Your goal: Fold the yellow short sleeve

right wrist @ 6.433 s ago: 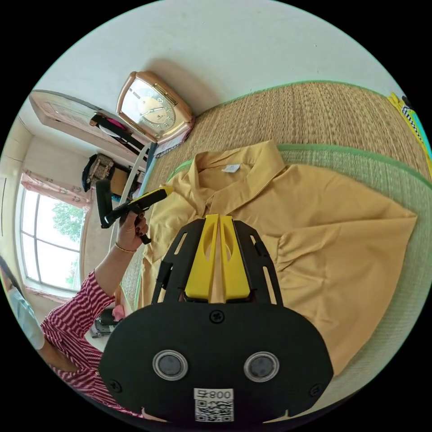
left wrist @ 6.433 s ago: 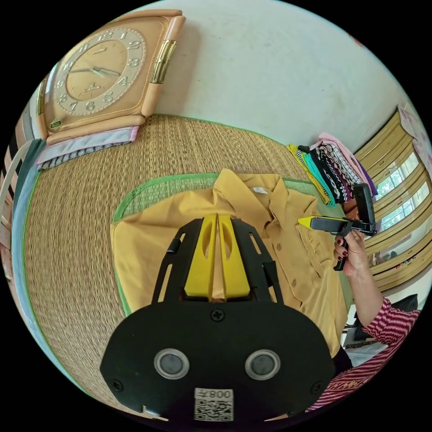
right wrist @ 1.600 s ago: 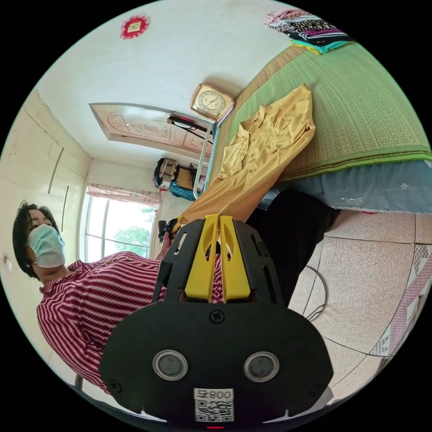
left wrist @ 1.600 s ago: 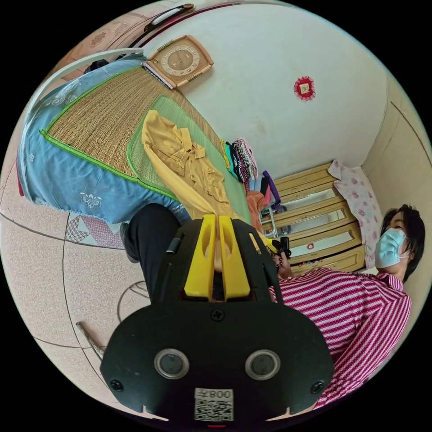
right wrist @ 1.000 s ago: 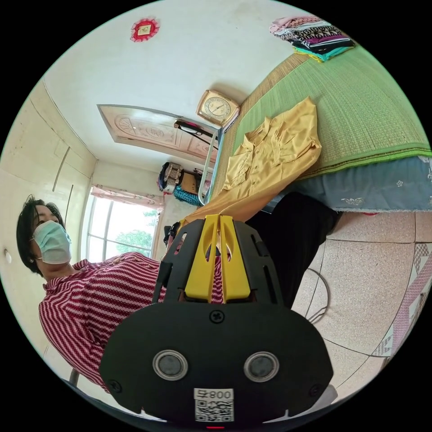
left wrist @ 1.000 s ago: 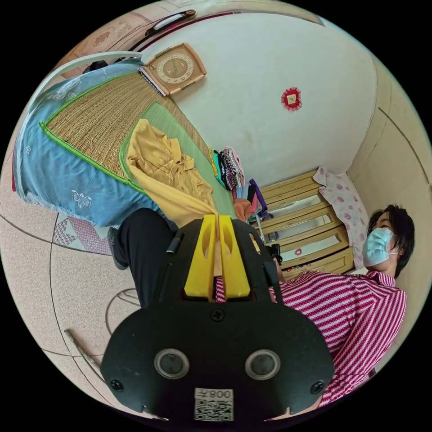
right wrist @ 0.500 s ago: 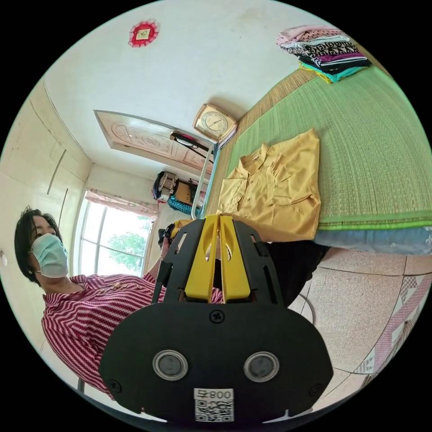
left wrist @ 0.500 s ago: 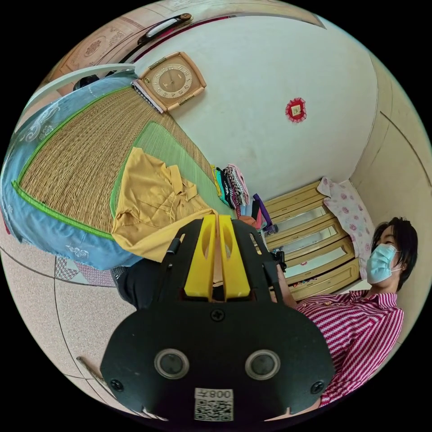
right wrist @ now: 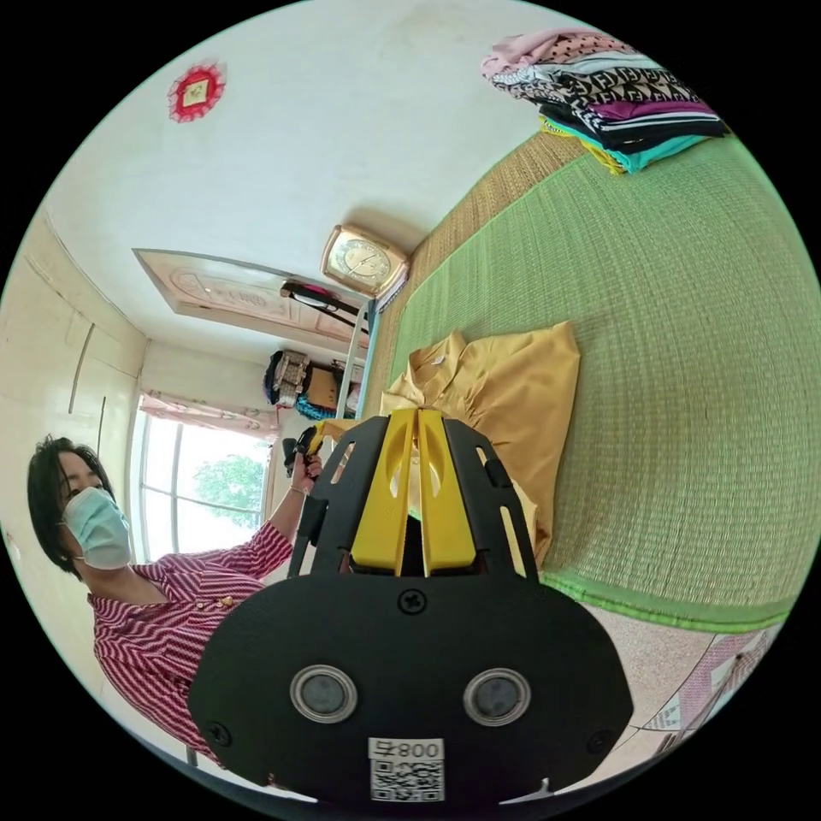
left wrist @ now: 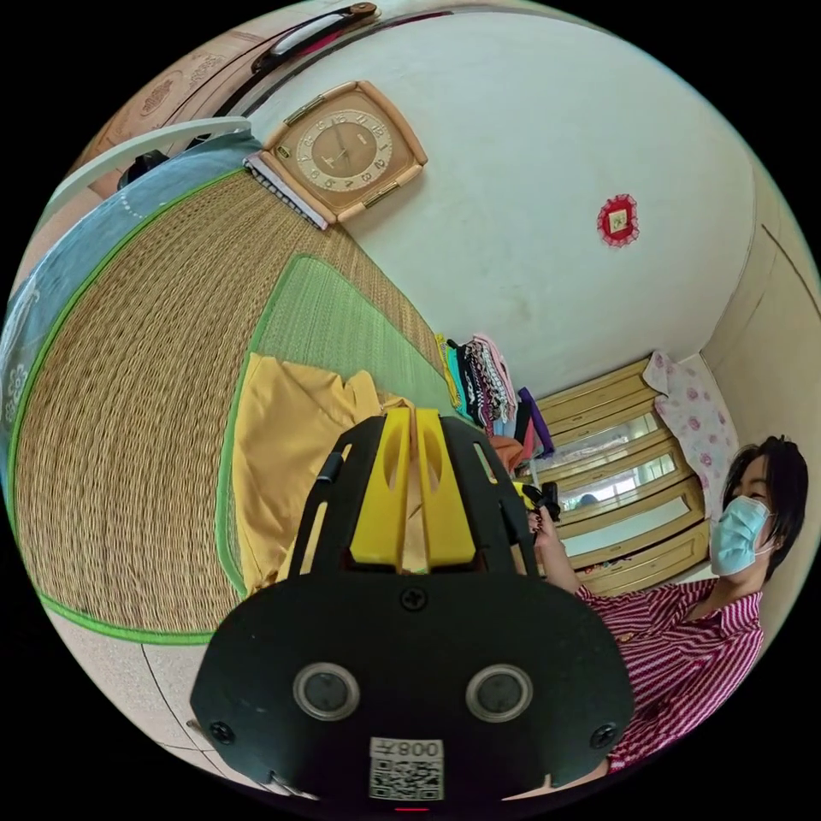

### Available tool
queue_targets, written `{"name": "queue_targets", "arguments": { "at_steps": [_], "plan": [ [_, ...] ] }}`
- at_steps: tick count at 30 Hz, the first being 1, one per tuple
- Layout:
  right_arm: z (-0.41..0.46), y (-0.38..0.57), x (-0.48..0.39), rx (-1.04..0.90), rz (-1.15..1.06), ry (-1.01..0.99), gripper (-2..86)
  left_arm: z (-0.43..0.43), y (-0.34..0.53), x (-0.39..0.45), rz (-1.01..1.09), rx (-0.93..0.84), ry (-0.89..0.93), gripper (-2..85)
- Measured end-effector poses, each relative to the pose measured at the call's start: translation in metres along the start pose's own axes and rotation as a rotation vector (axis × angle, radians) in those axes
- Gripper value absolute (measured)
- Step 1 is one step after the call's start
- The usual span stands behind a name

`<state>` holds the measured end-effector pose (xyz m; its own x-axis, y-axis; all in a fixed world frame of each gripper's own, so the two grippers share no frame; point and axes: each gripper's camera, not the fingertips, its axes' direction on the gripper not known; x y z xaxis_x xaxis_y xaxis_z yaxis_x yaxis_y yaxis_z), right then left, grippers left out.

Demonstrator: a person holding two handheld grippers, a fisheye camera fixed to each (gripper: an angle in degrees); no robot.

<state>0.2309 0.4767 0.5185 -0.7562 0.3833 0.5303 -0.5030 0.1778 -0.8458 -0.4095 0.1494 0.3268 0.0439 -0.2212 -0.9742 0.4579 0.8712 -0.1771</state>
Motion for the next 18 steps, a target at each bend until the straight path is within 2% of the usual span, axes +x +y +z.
{"name": "queue_targets", "arguments": {
  "at_steps": [10, 18],
  "plan": [
    [0.038, -0.114, 0.126, -0.063, 0.091, 0.018, 0.3, 0.078, -0.055, -0.151, -0.080, -0.050, -0.099, 1.0],
    [0.043, -0.147, 0.213, -0.068, 0.155, 0.001, 0.8, 0.115, -0.055, -0.252, -0.139, -0.086, -0.196, 3.6]
  ]
}}
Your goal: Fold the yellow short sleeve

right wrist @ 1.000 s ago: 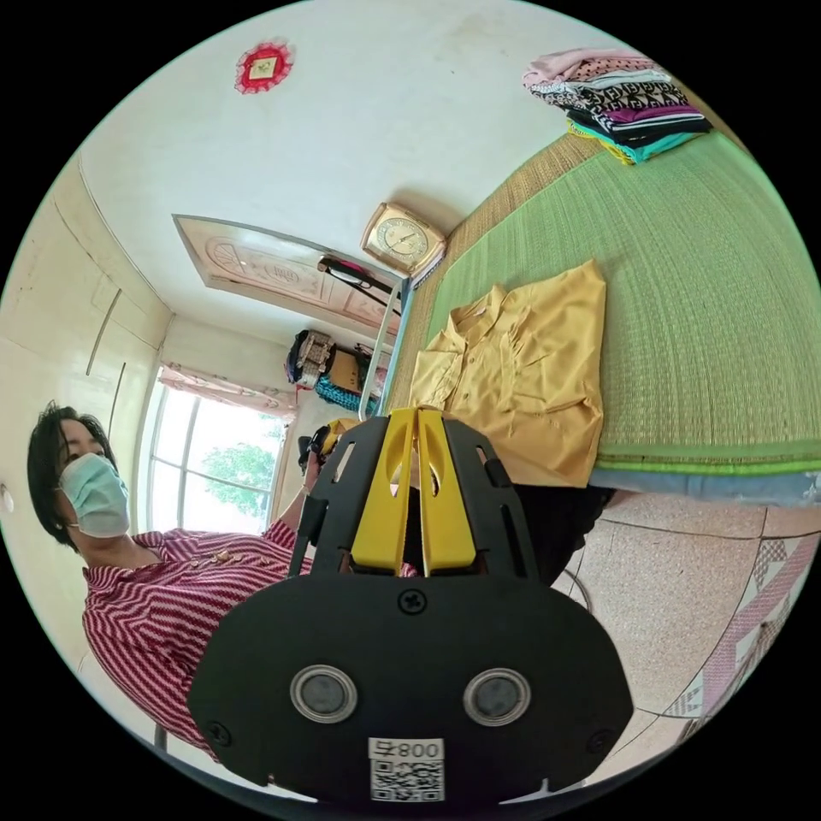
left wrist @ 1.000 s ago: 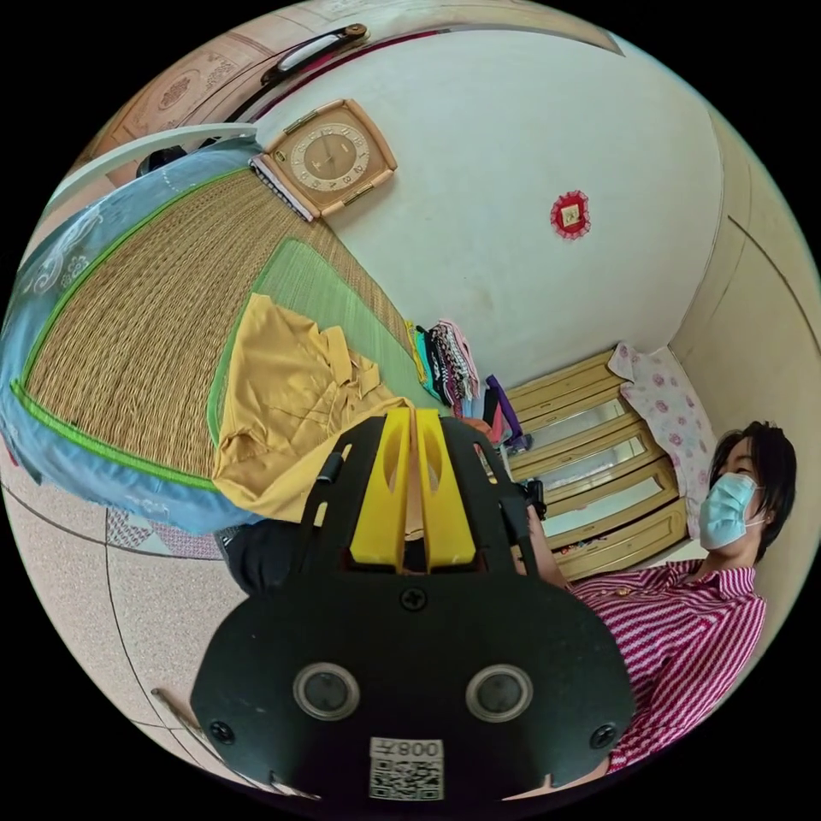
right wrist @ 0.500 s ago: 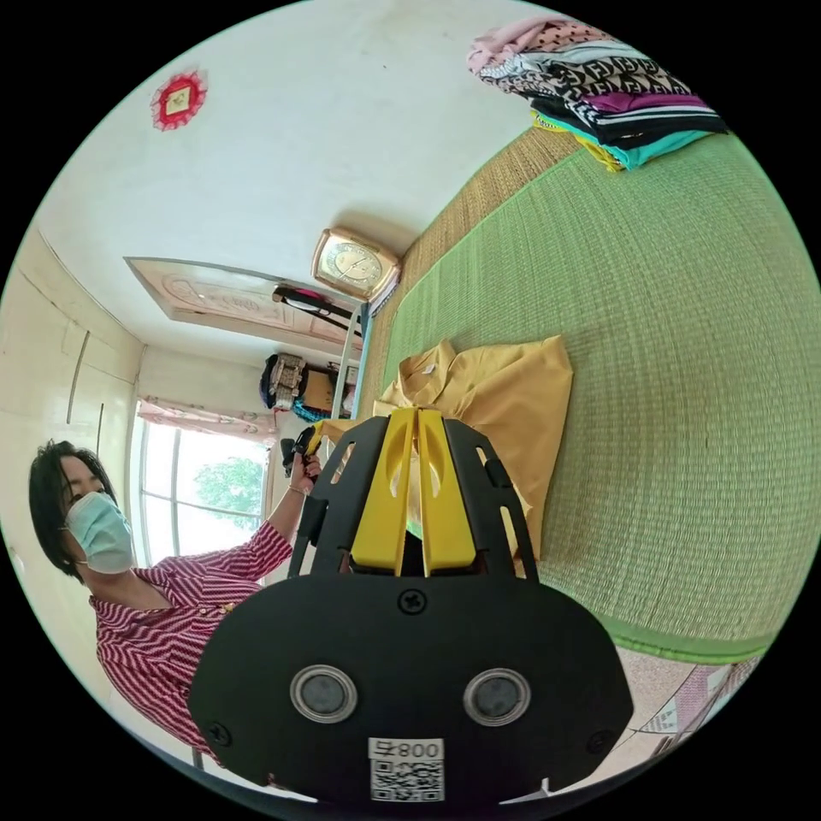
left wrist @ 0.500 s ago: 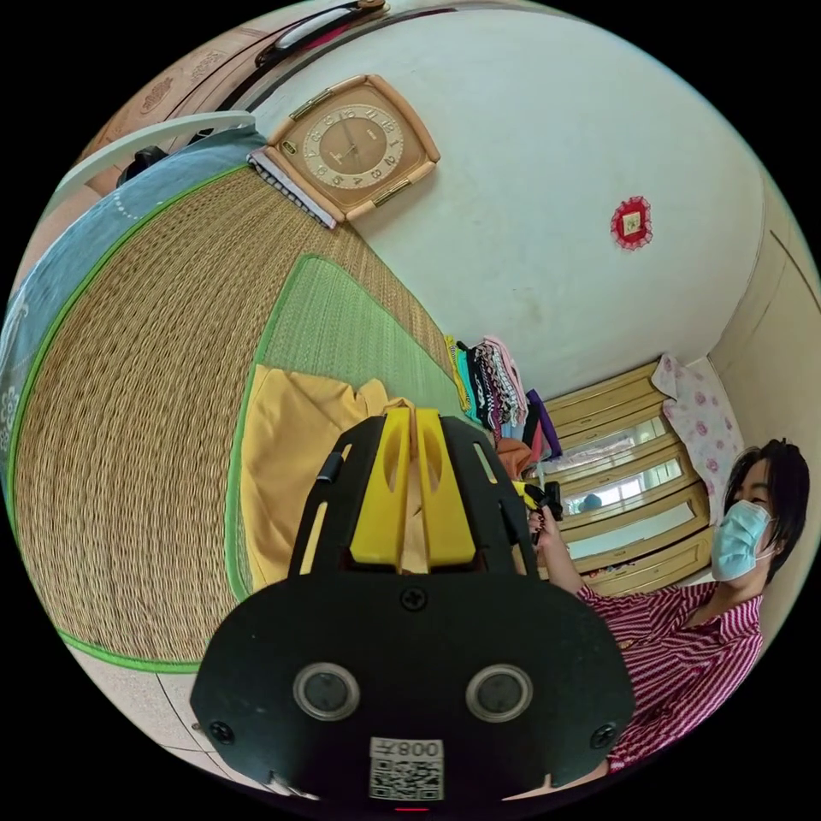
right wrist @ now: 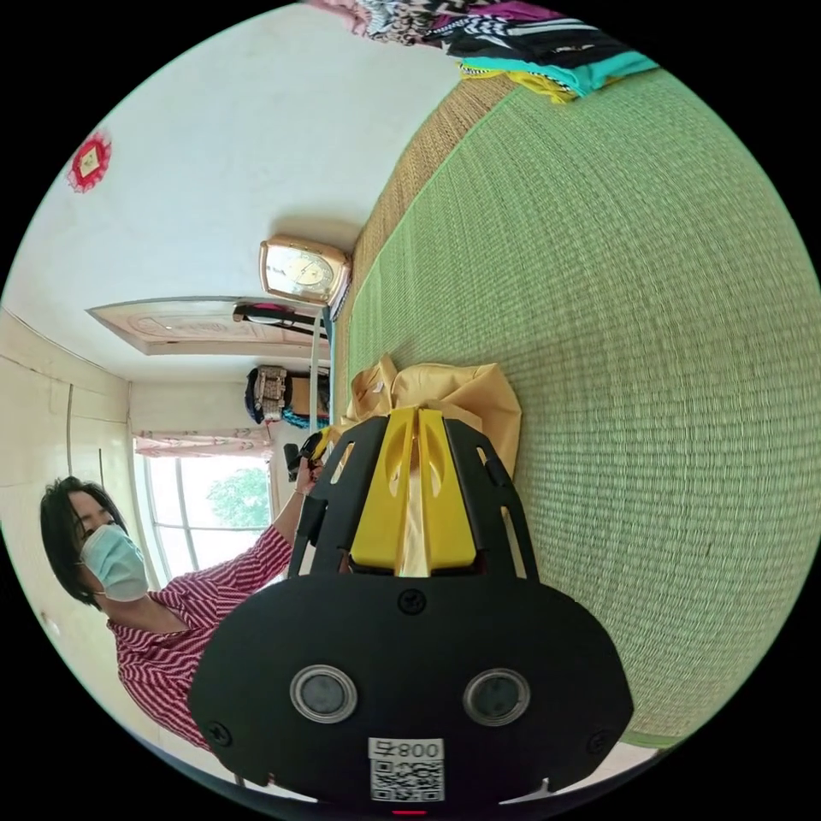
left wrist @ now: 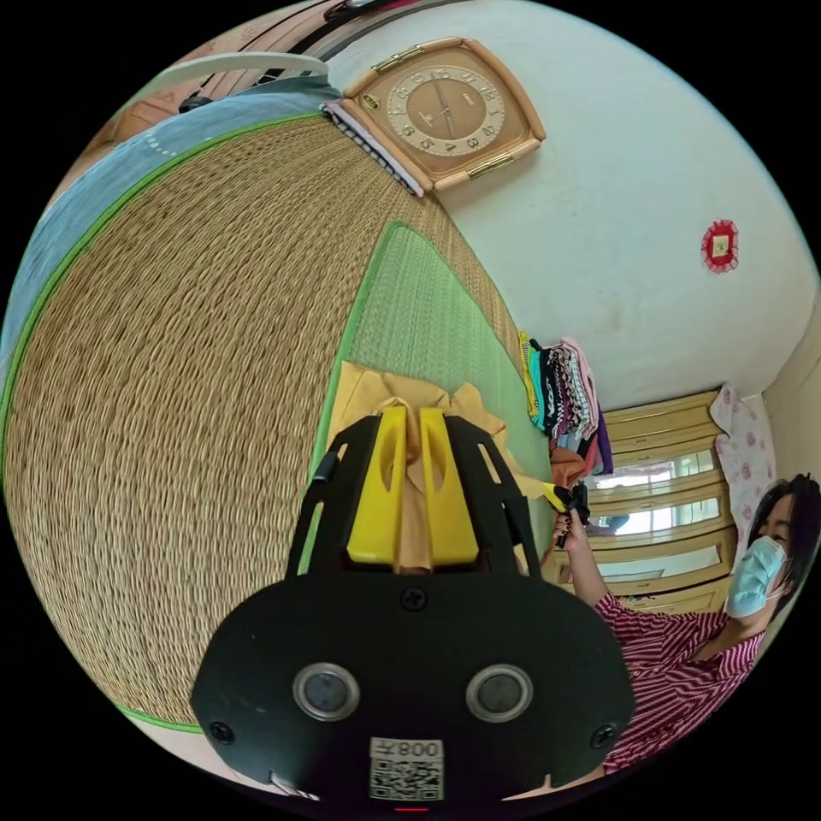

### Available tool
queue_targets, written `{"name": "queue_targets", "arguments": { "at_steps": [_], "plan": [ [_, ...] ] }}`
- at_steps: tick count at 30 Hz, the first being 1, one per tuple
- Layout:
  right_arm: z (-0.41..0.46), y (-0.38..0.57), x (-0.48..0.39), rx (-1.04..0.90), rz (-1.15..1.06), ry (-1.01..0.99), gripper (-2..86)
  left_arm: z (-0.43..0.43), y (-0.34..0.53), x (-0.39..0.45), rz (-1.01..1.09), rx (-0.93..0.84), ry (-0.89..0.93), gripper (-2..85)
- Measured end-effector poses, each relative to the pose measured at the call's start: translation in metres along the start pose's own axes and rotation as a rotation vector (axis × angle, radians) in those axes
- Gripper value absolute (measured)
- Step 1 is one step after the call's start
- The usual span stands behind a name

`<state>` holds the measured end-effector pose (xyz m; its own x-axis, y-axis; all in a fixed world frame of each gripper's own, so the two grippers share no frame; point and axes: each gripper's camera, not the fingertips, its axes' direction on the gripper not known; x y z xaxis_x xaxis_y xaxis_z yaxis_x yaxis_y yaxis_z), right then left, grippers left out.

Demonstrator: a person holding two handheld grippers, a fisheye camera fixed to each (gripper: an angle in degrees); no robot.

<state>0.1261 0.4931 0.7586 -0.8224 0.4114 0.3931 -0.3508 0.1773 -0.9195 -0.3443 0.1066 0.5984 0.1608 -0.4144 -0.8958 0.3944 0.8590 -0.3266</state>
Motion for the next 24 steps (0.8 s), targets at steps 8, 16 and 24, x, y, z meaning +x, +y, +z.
{"name": "queue_targets", "arguments": {
  "at_steps": [8, 16, 24],
  "plan": [
    [-0.024, 0.002, 0.052, 0.079, 0.007, -0.006, 2.1, 0.009, 0.036, -0.040, 0.017, 0.079, 0.012, 6.3],
    [0.050, 0.031, 0.031, -0.085, -0.162, 0.143, 2.9, 0.123, 0.100, -0.004, 0.190, -0.171, -0.018, 7.3],
    [0.168, 0.033, 0.056, -0.257, -0.207, 0.125, 3.3, 0.203, 0.105, -0.061, 0.060, -0.229, 0.022, 6.0]
  ]
}}
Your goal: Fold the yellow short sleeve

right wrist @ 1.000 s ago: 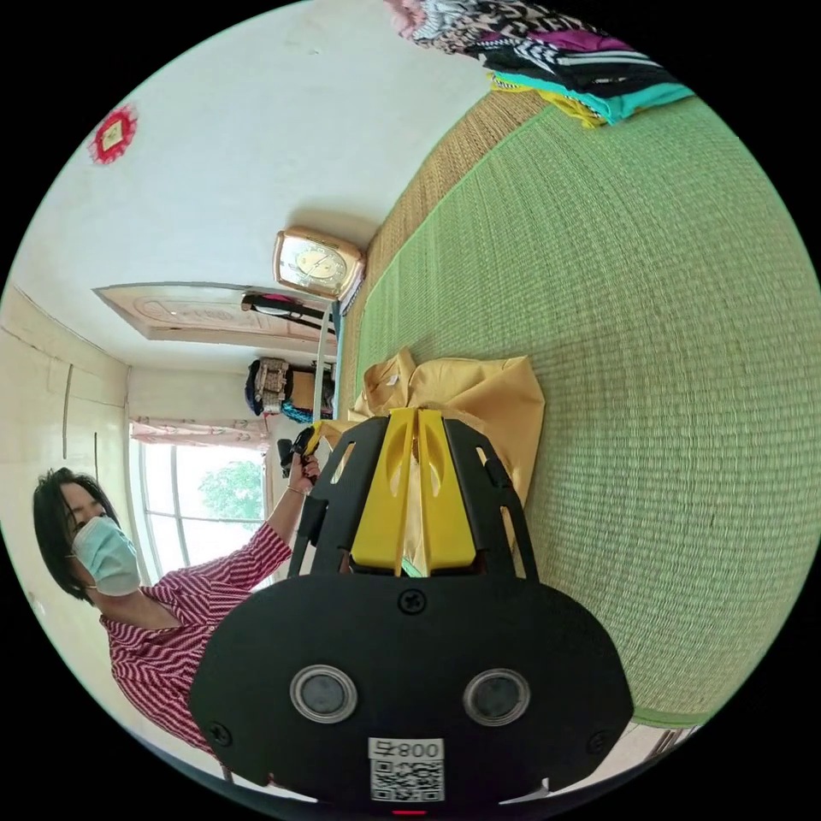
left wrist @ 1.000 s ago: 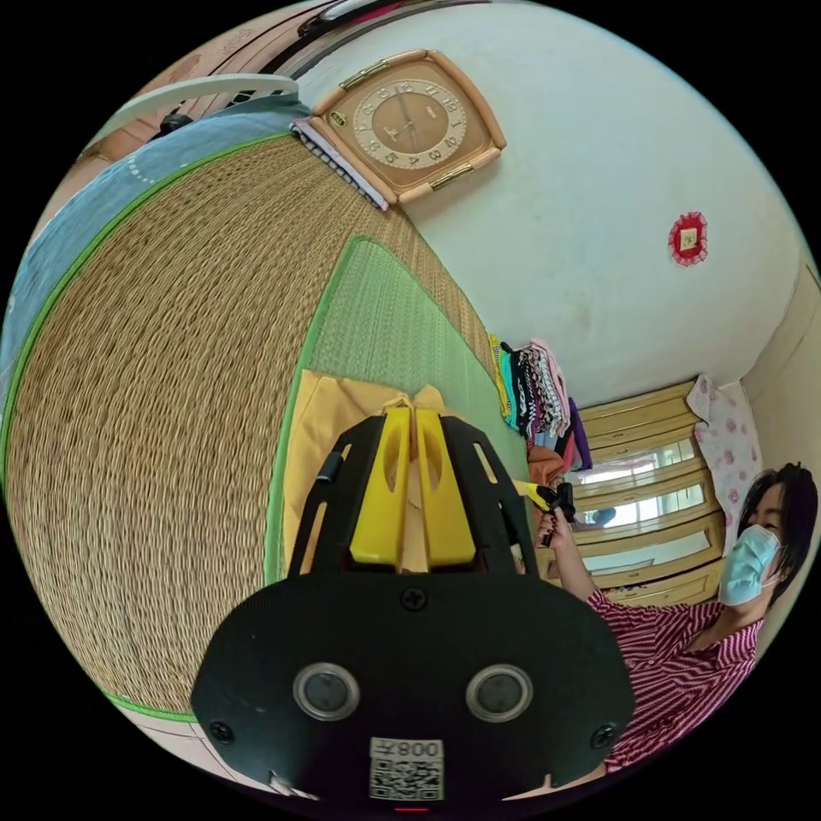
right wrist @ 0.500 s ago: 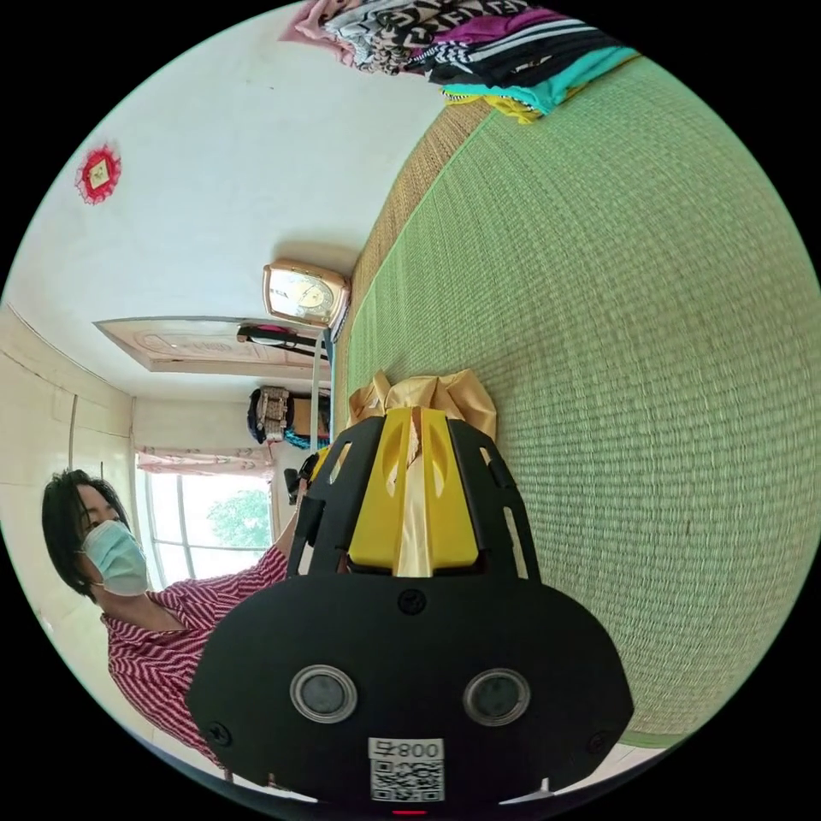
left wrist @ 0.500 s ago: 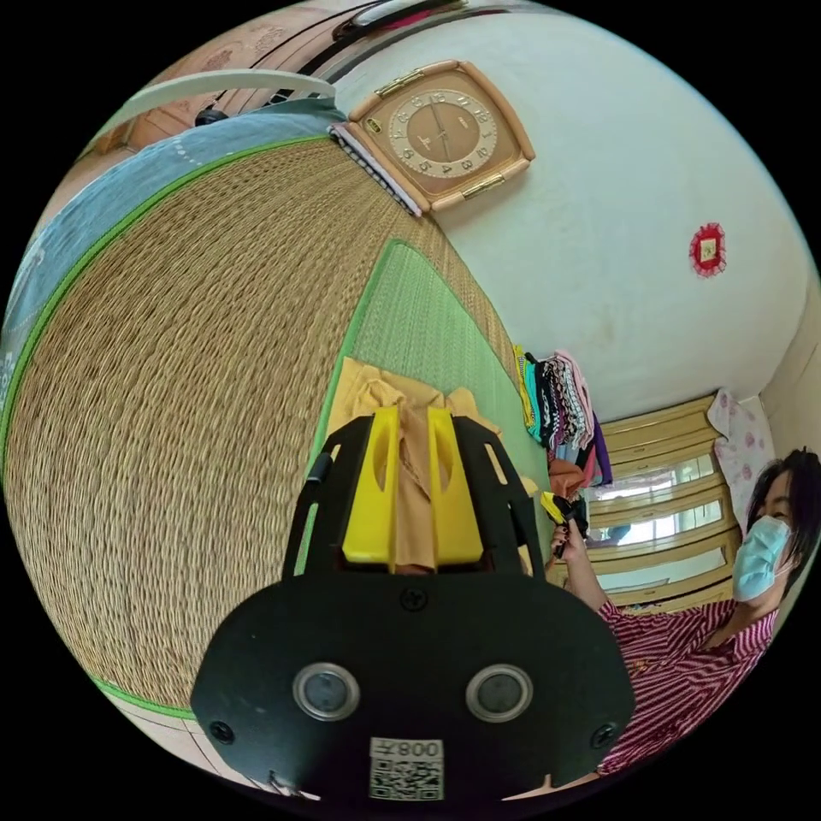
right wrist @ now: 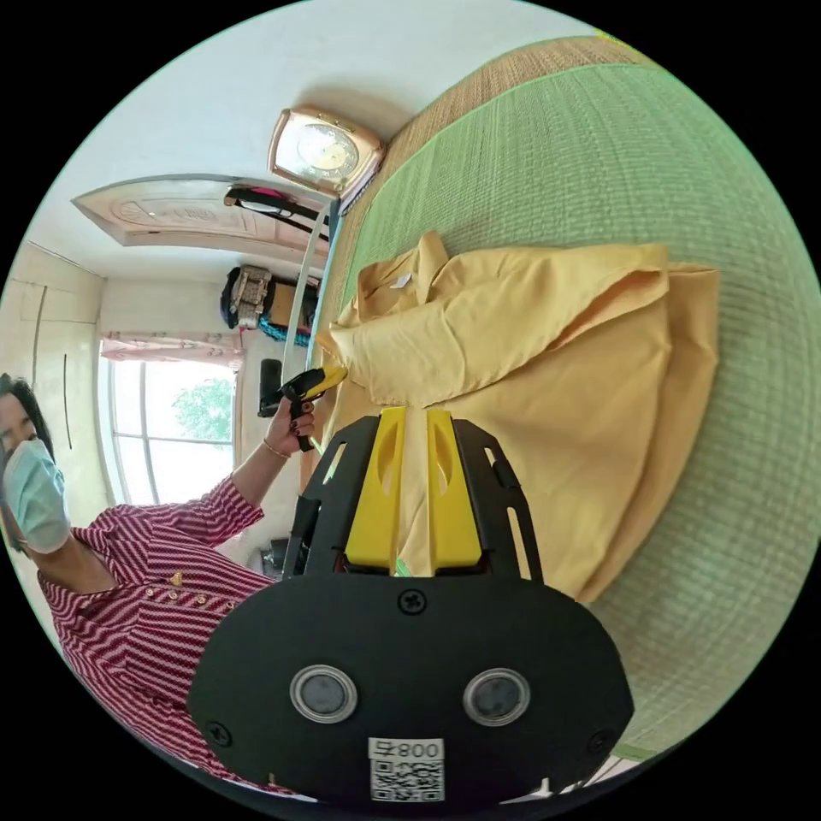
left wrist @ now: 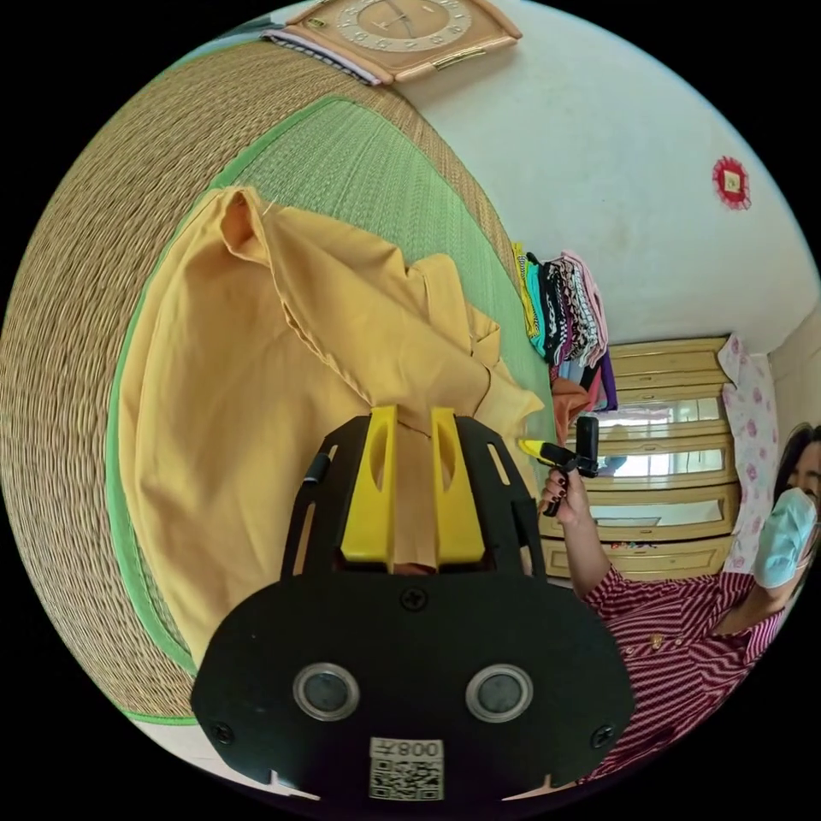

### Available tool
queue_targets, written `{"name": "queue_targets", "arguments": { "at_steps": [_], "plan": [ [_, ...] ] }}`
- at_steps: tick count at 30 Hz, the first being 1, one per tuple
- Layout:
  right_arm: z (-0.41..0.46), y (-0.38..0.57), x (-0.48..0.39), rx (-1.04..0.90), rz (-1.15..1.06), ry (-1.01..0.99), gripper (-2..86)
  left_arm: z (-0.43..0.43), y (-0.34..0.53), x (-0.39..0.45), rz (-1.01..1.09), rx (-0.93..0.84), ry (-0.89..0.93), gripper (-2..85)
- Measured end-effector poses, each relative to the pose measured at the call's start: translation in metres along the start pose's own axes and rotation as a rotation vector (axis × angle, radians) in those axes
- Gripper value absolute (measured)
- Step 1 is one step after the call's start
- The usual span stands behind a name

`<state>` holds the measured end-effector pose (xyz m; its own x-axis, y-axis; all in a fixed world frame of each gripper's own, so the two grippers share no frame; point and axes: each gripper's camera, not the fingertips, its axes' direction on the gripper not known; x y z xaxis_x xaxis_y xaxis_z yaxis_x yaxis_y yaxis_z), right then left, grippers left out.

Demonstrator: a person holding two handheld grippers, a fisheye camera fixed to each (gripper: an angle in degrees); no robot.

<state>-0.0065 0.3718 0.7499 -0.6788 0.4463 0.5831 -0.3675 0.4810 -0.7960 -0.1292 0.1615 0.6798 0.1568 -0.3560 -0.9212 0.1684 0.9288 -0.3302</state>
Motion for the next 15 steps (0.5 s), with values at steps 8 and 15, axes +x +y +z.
{"name": "queue_targets", "arguments": {
  "at_steps": [8, 15],
  "plan": [
    [0.052, -0.003, 0.039, -0.037, 0.014, -0.019, 3.3, 0.037, 0.008, -0.008, 0.045, 0.014, 0.049, 1.1],
    [0.099, 0.004, 0.050, -0.064, -0.018, -0.003, 4.2, 0.072, 0.038, 0.022, 0.175, -0.025, -0.033, 3.2]
  ]
}}
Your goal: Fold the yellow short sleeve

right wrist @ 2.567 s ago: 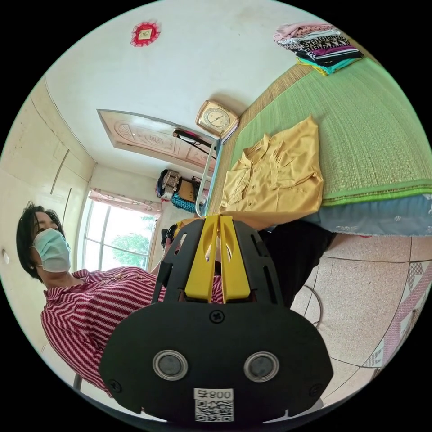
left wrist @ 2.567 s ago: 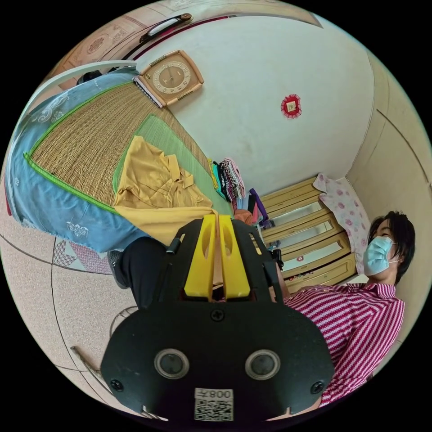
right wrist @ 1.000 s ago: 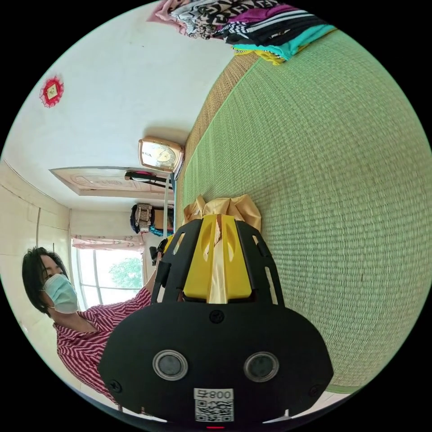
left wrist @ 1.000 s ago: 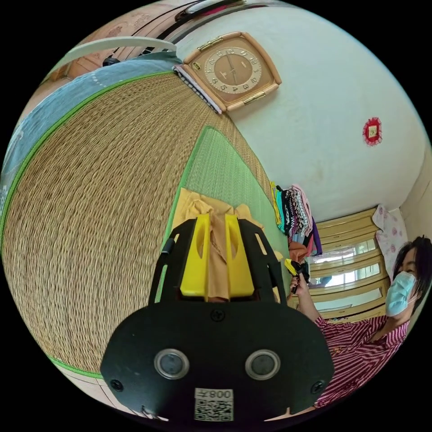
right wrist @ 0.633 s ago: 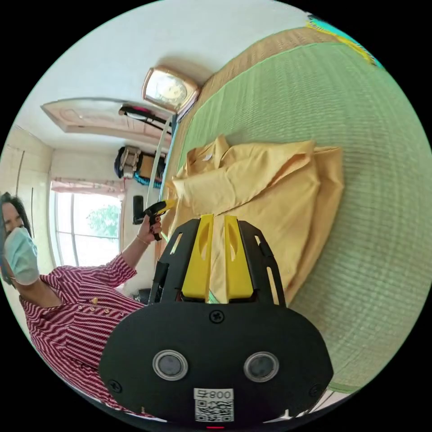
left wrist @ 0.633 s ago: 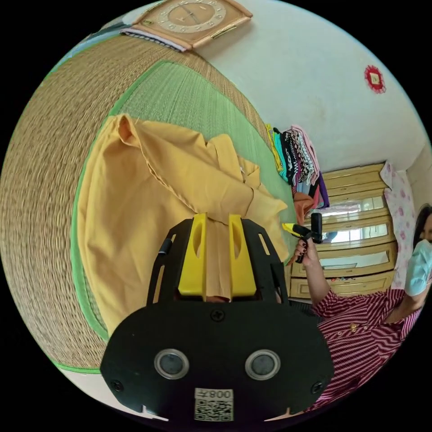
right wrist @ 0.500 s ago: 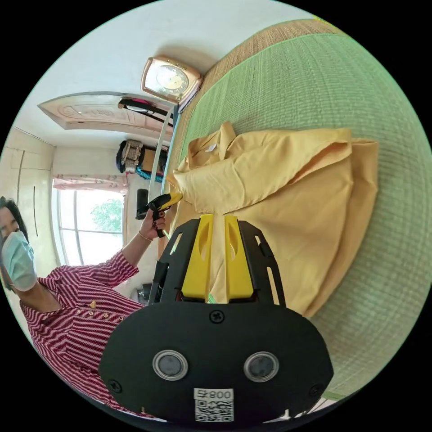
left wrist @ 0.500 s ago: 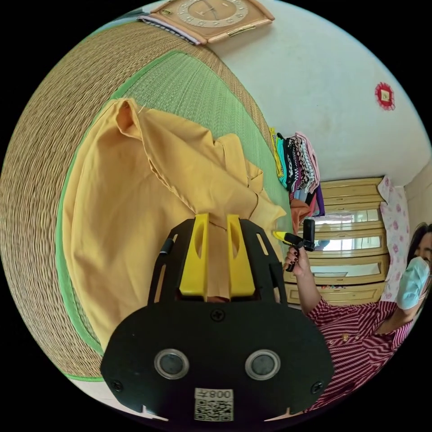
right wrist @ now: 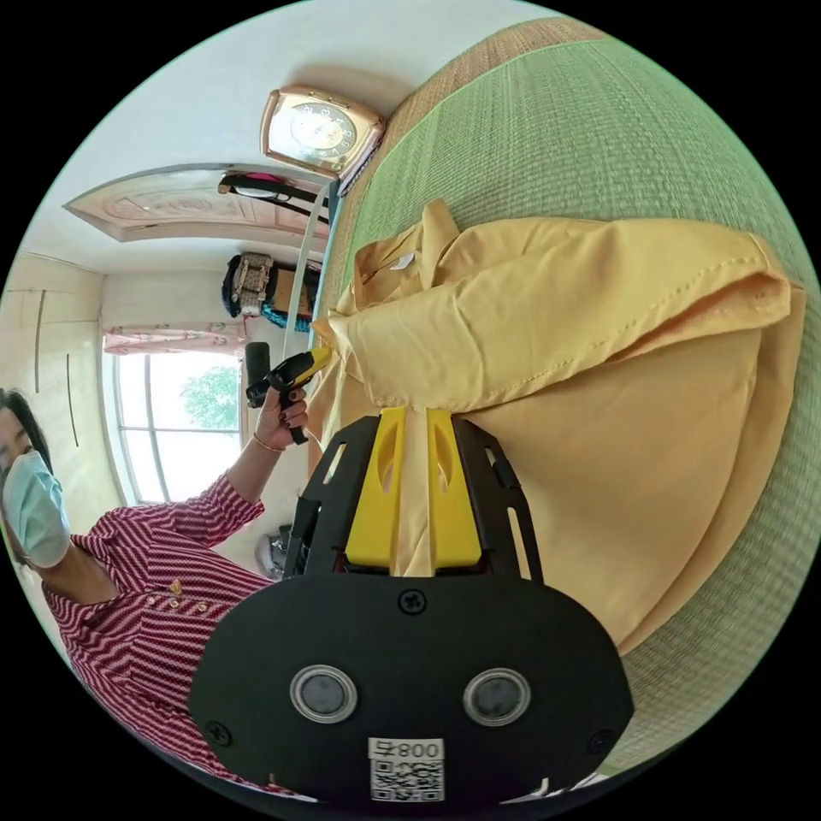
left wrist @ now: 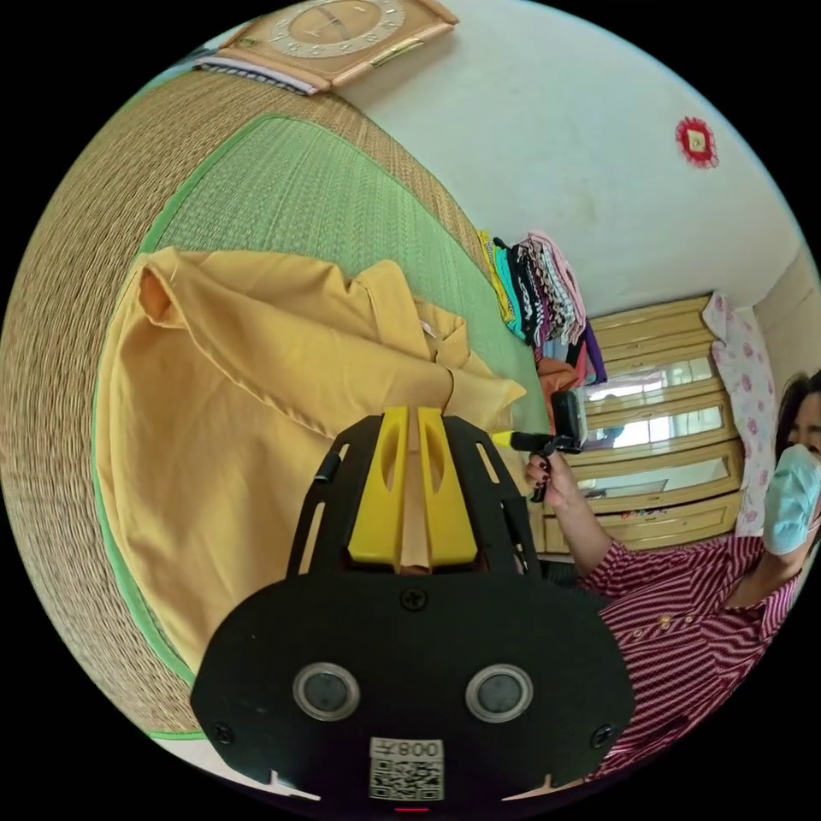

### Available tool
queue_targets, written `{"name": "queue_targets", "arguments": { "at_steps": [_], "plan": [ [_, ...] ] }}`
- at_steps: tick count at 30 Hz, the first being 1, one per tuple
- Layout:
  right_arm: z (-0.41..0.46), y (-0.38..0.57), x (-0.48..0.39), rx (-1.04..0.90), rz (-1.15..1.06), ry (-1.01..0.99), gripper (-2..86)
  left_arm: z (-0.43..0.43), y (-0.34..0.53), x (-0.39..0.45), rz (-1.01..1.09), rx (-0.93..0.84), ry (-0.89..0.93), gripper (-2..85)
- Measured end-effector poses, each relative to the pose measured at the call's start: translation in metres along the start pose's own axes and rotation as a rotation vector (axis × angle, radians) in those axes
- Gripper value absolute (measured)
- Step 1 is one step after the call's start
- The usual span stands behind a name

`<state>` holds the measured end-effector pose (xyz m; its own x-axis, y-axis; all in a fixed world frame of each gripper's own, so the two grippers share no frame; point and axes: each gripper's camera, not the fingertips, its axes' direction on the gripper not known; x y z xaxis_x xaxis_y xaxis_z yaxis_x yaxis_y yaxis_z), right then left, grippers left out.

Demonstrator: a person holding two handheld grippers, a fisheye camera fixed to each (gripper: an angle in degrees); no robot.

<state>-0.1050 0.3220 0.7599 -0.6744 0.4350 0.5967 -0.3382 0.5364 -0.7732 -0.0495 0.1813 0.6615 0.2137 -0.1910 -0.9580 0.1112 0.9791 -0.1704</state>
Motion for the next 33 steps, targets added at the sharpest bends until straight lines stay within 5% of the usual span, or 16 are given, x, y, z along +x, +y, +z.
{"name": "queue_targets", "arguments": {
  "at_steps": [7, 13, 22, 33],
  "plan": [
    [0.083, 0.008, -0.081, -0.074, -0.247, 0.390, 6.9, 0.090, 0.026, 0.095, 0.340, -0.160, -0.341, 7.4],
    [0.178, 0.006, -0.095, -0.139, -0.342, 0.687, 7.2, 0.160, 0.048, 0.111, 0.413, -0.227, -0.520, 4.6],
    [0.227, 0.025, -0.081, -0.099, -0.347, 0.772, 2.0, 0.183, 0.072, 0.116, 0.399, -0.207, -0.482, 1.7],
    [0.258, 0.046, -0.079, -0.111, -0.413, 0.808, 6.4, 0.218, 0.100, 0.136, 0.485, -0.247, -0.555, 1.8]
  ]
}}
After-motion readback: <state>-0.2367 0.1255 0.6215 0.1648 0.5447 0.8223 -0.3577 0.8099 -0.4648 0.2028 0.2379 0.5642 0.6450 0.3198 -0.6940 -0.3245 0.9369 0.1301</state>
